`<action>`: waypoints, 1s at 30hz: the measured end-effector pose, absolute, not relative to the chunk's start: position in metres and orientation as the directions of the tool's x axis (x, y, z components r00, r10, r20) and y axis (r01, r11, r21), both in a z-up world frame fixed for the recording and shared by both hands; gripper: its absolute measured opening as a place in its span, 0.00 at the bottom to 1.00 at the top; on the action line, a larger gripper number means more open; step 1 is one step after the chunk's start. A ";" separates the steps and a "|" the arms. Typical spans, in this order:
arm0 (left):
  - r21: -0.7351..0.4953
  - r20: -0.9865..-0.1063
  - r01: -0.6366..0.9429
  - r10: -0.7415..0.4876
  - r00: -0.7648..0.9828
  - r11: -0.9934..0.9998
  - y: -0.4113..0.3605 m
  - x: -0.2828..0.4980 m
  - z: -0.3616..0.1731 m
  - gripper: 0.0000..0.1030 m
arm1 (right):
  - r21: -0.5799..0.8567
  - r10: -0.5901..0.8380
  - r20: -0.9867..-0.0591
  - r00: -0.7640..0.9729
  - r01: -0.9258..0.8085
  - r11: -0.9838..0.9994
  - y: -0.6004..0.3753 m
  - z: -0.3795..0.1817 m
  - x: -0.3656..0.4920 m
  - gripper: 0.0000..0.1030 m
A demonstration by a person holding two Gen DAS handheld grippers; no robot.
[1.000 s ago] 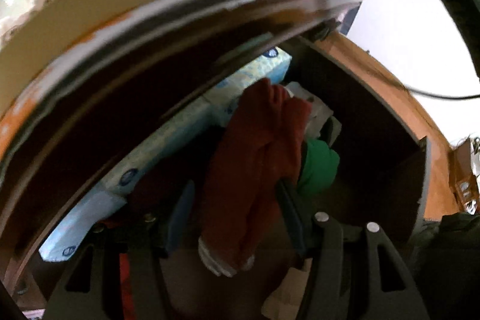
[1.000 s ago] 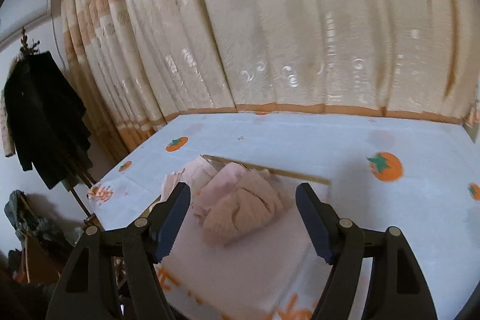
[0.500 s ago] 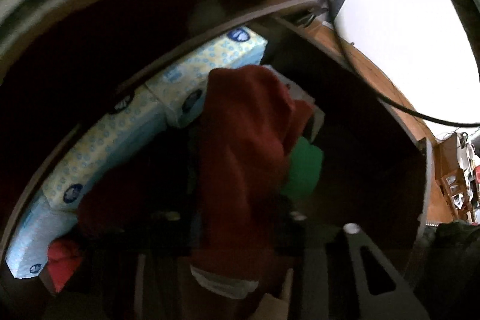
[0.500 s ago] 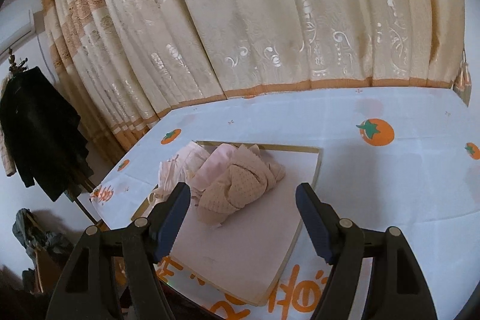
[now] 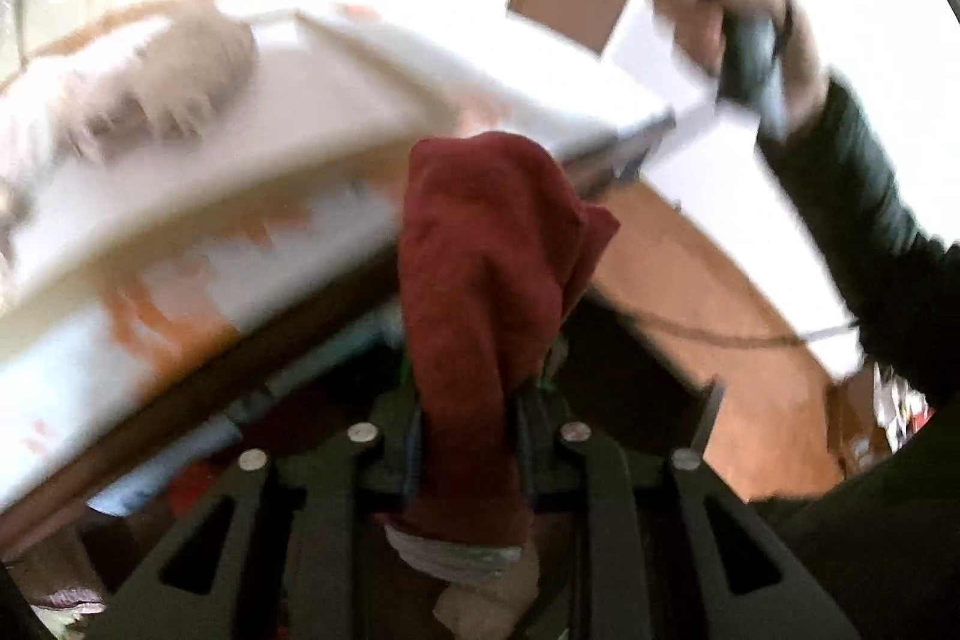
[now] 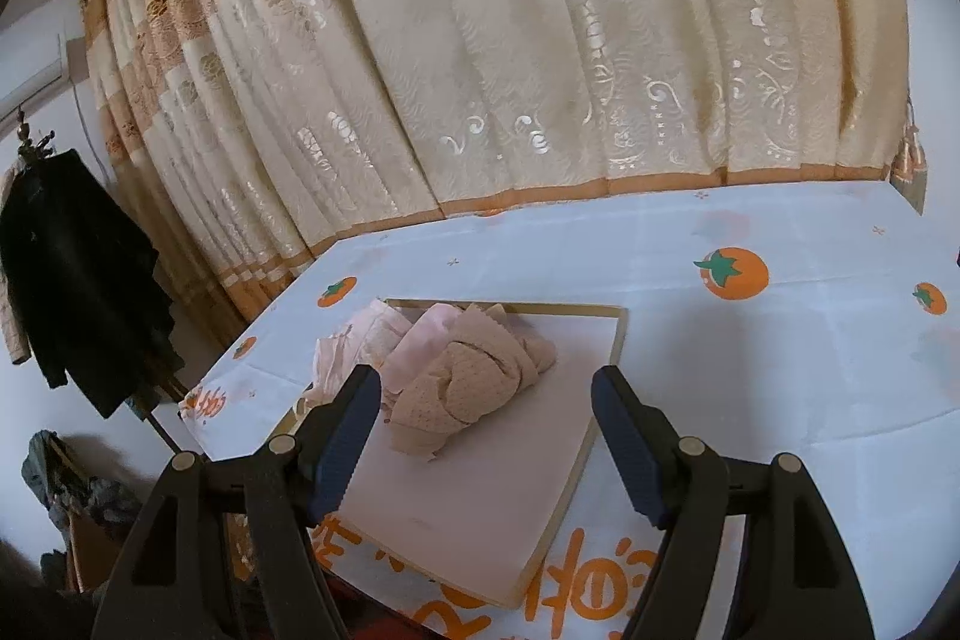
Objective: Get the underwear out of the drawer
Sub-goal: 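Lift the red underwear with the left tool and set it in the tray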
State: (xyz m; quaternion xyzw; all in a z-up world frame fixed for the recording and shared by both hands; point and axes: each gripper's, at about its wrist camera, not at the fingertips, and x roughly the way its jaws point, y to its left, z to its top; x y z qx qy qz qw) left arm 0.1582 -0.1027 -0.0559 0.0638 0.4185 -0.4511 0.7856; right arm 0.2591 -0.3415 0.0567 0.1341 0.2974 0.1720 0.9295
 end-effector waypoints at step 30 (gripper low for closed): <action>-0.182 -0.777 0.365 -0.361 0.517 0.913 -0.198 0.391 -0.029 0.22 | 0.358 0.169 -0.622 0.764 0.085 0.930 -0.366 -0.008 0.302 0.73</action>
